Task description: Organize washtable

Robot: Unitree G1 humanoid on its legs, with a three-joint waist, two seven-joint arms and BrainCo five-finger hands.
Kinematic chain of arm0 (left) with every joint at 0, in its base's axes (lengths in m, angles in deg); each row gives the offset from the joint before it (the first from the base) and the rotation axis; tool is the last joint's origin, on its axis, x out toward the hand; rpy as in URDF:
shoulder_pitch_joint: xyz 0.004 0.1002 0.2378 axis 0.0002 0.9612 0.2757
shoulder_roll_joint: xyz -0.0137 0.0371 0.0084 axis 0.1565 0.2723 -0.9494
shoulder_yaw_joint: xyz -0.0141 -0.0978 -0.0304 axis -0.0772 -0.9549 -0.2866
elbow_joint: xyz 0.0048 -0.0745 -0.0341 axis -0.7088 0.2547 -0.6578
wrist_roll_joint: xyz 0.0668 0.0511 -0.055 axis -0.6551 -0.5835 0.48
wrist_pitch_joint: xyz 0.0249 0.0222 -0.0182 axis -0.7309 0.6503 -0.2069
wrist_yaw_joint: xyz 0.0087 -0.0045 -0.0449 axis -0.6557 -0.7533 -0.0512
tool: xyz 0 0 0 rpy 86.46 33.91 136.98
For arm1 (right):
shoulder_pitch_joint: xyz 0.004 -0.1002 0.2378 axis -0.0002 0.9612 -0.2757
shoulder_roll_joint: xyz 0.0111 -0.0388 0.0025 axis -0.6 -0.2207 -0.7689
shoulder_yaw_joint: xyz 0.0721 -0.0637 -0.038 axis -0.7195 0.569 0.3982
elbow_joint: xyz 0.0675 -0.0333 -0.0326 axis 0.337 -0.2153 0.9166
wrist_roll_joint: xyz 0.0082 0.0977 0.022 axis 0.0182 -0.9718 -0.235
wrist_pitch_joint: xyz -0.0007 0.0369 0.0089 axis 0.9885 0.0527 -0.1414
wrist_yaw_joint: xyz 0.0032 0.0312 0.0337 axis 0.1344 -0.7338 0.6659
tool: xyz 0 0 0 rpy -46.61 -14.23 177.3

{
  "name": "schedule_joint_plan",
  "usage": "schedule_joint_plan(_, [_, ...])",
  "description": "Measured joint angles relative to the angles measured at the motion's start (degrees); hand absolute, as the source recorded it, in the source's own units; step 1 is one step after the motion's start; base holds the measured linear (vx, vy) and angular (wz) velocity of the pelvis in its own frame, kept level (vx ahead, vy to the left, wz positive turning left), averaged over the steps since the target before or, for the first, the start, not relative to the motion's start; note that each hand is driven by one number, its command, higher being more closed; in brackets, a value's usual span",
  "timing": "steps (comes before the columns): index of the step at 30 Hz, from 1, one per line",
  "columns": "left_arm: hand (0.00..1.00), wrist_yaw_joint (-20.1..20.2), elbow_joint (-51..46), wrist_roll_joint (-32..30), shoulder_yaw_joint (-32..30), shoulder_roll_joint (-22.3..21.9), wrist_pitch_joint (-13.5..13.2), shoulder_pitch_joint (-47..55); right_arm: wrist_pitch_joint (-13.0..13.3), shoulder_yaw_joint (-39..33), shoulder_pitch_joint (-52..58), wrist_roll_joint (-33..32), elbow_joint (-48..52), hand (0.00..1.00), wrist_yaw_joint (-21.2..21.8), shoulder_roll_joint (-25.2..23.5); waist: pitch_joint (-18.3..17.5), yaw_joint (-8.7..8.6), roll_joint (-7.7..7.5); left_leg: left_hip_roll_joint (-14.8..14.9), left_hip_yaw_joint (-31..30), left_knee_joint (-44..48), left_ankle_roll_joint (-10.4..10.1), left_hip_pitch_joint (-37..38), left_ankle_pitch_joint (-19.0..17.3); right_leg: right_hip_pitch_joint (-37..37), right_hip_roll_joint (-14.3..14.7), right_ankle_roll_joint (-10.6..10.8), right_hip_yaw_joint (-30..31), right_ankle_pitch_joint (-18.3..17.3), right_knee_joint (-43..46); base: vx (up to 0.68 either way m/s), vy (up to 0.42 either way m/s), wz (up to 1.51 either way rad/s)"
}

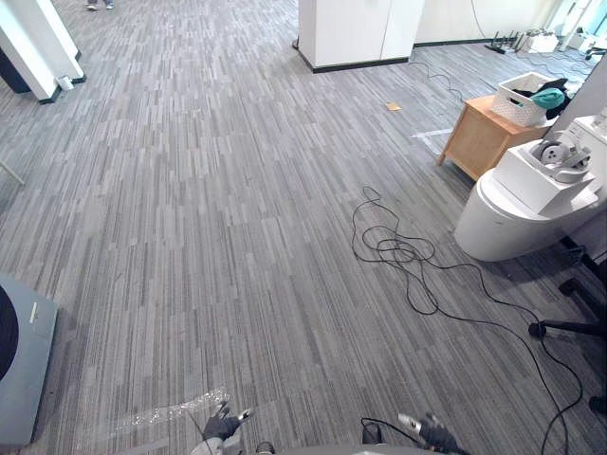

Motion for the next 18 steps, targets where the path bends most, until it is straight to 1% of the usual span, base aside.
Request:
schedule_joint_plan(1, [0.00,-0.33,0.78,-0.38,-1.57,-0.21,0.07,0.01,-0.05,-1.34,0.47,0.90,-0.83,0.00,0.00,-0.06,0.03,0.17,0.03,0.04,0.00,-0.19,-0.03,0.32,0.00,0.07,0.02,-0.06,-0.21,-0.13,-0.01,-0.10,-0.031,0.06])
schedule_joint_plan(2, [0.00,-0.39,0.97,-0.40,-1.80,-0.25,0.07,0.01,-0.13,-1.84,0.65,1.40,-1.09,0.00,0.00,-0.10,0.02,0.18,0.04,0.04,0.00,-0.40,-0.08,0.47,0.04,0.17,0.02,-0.10,-0.30,-0.24,-0.02,-0.10,-0.033,0.05])
schedule_joint_plan(4, [0.00,-0.40,1.37,-0.38,-3.47,-0.34,0.20,0.02,-0.70,-2.55,1.17,2.28,-1.11,0.00,0.02,-0.15,0.04,0.16,0.01,0.00,-0.11,-1.26,-0.68,0.76,0.39,0.21,-0.03,-0.34,-0.89,-0.78,-0.03,-0.07,-0.033,0.04])
schedule_joint_plan(8, [0.00,-0.37,1.73,-0.35,-3.75,-0.34,0.54,-0.01,-1.42,-3.89,1.28,2.50,-1.65,0.00,0.10,-0.45,0.18,0.17,-0.32,0.02,-0.33,-1.63,-0.93,0.25,0.21,-0.14,-0.13,0.09,-1.78,-1.11,-0.04,-0.05,-0.029,0.03])
schedule_joint_plan(11, [0.00,-0.25,1.73,-0.34,-3.57,-0.41,0.59,-0.25,-1.57,-3.88,1.05,2.49,-2.13,0.00,0.11,-0.64,0.24,0.04,-0.51,-0.51,-2.07,-1.64,-0.83,-0.24,0.13,0.44,-0.86,0.62,-3.74,-1.82,0.01,0.03,-0.007,0.33])
schedule_joint_plan(13, [0.00,-0.23,1.28,-0.29,-2.67,-0.38,0.56,-0.75,-1.89,-3.88,0.81,2.45,-2.24,0.00,0.11,-0.73,0.55,0.03,-0.82,-1.47,-3.82,-1.12,0.24,-0.40,-0.63,0.51,-2.43,1.57,-6.14,-4.58,3.47,0.10,0.055,0.63])
schedule_joint_plan(14, [0.00,-0.11,0.90,-0.32,-1.90,-0.32,0.58,-1.06,-2.18,-3.89,0.59,2.36,-2.21,0.00,0.12,-0.93,0.94,0.01,-1.46,-2.50,-4.66,0.23,1.65,-0.48,-1.65,-0.57,-4.37,1.99,-7.28,-7.60,8.43,0.08,0.077,0.56])
schedule_joint_plan(15, [0.00,0.03,0.85,-0.34,-1.19,-0.01,0.57,-1.31,-2.28,-3.90,0.59,2.30,-2.16,0.00,0.12,-1.21,1.27,0.03,-2.09,-3.25,-4.99,1.27,2.10,-0.43,-2.65,-0.93,-5.82,2.31,-7.84,-9.12,10.99,0.11,0.130,0.65])
schedule_joint_plan(16, [0.00,0.35,0.89,-0.41,0.04,0.39,0.56,-1.93,-2.28,-4.26,0.65,2.16,-2.04,0.00,0.18,-1.70,2.24,0.12,-2.84,-3.93,-5.43,2.55,2.74,-0.23,-4.25,-2.61,-8.39,2.35,-8.31,-11.22,19.64,0.06,0.101,0.42])
schedule_joint_plan(17, [0.00,0.25,0.74,-0.43,0.32,0.22,0.53,-2.04,-2.20,-4.71,-0.07,1.27,-1.07,0.00,0.43,-1.21,3.38,0.03,-2.04,-3.78,-6.32,2.70,3.33,1.17,-5.53,-8.07,-10.15,-0.45,-8.15,-9.84,33.51,0.08,0.124,0.33])
schedule_joint_plan(18, [0.00,0.25,0.79,-0.45,0.91,0.08,0.60,-2.11,-2.07,-4.70,-0.17,1.05,-0.70,0.00,0.50,-1.12,4.27,-0.26,-0.82,-3.16,-6.64,2.71,3.68,1.93,-5.74,-10.67,-10.20,-1.42,-7.79,-8.92,38.49,0.13,0.097,0.16])
